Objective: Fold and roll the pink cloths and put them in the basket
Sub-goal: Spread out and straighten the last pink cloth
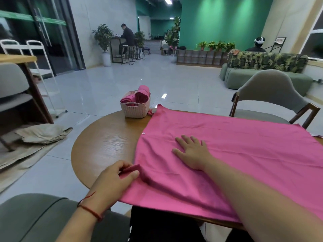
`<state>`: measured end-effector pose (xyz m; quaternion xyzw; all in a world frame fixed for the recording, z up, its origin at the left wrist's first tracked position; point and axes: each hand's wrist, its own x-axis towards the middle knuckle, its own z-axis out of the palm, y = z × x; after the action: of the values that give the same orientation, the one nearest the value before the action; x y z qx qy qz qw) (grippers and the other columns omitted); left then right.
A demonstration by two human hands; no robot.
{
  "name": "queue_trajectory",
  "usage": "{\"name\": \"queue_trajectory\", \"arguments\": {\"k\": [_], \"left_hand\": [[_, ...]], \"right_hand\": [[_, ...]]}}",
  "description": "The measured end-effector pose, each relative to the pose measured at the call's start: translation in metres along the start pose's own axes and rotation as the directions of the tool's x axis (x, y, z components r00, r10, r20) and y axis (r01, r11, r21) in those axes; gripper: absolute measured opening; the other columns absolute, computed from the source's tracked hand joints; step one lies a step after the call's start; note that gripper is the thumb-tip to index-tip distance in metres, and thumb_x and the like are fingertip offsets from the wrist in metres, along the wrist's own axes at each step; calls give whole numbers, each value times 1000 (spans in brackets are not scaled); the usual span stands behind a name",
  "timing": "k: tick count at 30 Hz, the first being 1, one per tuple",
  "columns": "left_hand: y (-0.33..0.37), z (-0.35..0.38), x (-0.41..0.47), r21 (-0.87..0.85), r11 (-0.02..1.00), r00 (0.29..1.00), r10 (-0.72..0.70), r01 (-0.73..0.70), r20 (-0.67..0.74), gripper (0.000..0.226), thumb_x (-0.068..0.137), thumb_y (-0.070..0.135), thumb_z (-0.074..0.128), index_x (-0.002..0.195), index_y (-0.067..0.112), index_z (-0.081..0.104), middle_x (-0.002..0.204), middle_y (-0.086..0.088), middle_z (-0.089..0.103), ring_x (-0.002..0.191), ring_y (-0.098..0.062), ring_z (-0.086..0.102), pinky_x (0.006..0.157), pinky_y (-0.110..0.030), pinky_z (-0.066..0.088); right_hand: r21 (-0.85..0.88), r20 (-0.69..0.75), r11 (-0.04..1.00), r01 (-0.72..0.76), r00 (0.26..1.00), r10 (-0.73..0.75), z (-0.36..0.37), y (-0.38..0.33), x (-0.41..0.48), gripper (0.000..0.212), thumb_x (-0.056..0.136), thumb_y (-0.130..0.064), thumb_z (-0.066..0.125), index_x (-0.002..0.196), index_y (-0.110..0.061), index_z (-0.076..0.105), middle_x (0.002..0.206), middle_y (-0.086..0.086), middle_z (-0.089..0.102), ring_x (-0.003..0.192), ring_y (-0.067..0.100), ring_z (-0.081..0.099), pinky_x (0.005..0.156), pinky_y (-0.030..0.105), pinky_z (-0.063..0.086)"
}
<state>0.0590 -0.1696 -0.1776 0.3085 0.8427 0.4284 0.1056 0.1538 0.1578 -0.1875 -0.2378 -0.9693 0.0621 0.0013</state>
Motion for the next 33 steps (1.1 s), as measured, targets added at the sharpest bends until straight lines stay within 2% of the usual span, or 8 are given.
{"name": "queue_trajectory", "arguments": {"k": [7, 11, 14, 18, 21, 25, 28, 33], "left_hand": [[2, -4, -15, -272, 962, 999, 10, -20, -39, 41, 89, 19, 82, 122, 34, 61, 101, 7, 79, 93, -16, 74, 86, -44, 59], [-2, 4, -21, -162, 987, 995, -26, 11, -96, 50, 84, 30, 85, 122, 44, 56, 103, 17, 77, 95, -3, 73, 87, -36, 60], [-4, 3, -32, -83, 997, 992, -17, 7, -125, 48, 83, 40, 85, 121, 45, 58, 105, 20, 75, 99, 3, 71, 87, -28, 60], [-13, -2, -47, -235, 967, 983, 60, -100, -171, 39, 91, 22, 80, 120, 39, 61, 105, 17, 75, 102, -3, 72, 91, -30, 61], [-15, -7, -55, -327, 929, 964, 93, -174, -248, 31, 95, 30, 72, 121, 41, 58, 103, 12, 76, 96, -7, 73, 84, -27, 58], [-12, -10, -59, -544, 828, 991, 90, -132, -103, 36, 100, 34, 61, 133, 33, 48, 96, -9, 77, 87, -20, 73, 84, -38, 55], [-13, -8, -61, -500, 860, 992, 123, -107, -1, 47, 96, 28, 65, 137, 39, 47, 89, -9, 76, 85, -18, 73, 80, -29, 55], [-10, -15, -64, -562, 823, 995, 23, -76, -102, 33, 104, 18, 57, 134, 29, 52, 72, -7, 72, 69, -18, 68, 73, -38, 53]], "right_hand": [[-31, 42, 999, -38, 998, 39, -17, -2, 7, 93, 92, -87, 32, 167, -33, 22, 175, -5, 22, 157, 27, 26, 124, 62, 21], [-64, 132, 995, -75, 988, 83, -40, -7, 27, 87, 92, -86, 30, 156, -28, 44, 167, 1, 36, 147, 31, 42, 118, 55, 34], [-64, 186, 994, -84, 978, 95, -42, -11, 39, 90, 94, -83, 29, 160, -23, 41, 171, 4, 31, 151, 33, 39, 123, 52, 33], [-84, 252, 992, -90, 962, 108, -45, -11, 46, 84, 101, -75, 32, 164, -20, 36, 174, 5, 24, 156, 30, 33, 128, 50, 26], [-97, 272, 990, -100, 955, 123, -49, -11, 51, 83, 101, -75, 31, 165, -22, 35, 175, 3, 22, 158, 29, 31, 128, 52, 24], [-125, 291, 989, -85, 949, 118, -54, -14, 53, 79, 104, -70, 32, 166, -22, 33, 176, 4, 20, 159, 30, 28, 129, 50, 22], [-156, 299, 985, -78, 946, 122, -54, -16, 54, 78, 104, -69, 33, 166, -21, 32, 174, 6, 22, 157, 32, 31, 128, 50, 24], [-154, 309, 984, -87, 942, 132, -54, -14, 56, 79, 103, -70, 33, 166, -23, 33, 175, 5, 22, 158, 33, 30, 128, 53, 23]]}}
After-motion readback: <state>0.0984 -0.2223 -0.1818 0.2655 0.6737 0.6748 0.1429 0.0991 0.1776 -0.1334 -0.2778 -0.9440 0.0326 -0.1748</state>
